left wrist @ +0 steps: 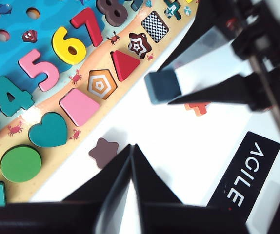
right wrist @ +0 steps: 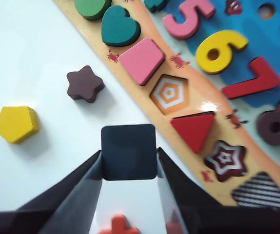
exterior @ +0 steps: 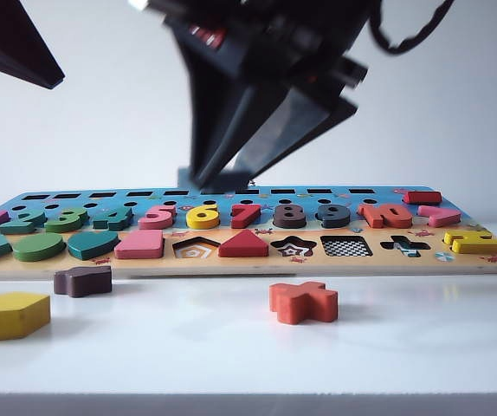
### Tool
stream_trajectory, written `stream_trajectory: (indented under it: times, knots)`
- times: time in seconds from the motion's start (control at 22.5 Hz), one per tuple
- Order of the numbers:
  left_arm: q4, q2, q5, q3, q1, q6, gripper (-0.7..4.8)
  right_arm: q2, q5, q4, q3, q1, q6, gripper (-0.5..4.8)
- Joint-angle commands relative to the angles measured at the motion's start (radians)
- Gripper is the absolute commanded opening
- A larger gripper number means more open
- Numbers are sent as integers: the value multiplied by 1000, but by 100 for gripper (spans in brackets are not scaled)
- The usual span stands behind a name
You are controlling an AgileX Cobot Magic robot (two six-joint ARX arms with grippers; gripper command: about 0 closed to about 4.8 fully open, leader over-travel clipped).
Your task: Insert the cube into the slot.
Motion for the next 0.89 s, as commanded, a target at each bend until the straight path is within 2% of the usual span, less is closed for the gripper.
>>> stream_trajectory:
  times: [0.04,0.27,0.44,0.53,0.67,0.89]
  knots:
    - [19,1,9,4,0,3,17,-60,3,-93,3,-26,-148,125]
    - [21,1,9,4,0,3,17,-125,6,-217,3,-78,-402,125]
    - [21,1,9,4,0,3,17,-132,66,-223,3,-127,-786,124]
    - [21,1,9,4,0,3,17,-131,84,-215,3,-158,-889,122]
    - [21,1,9,4,0,3,17,-128,82,-198,3,-206,-929,109]
    - [21,1,9,4,0,3,17,-97,57,-195,2,-219,-928,89]
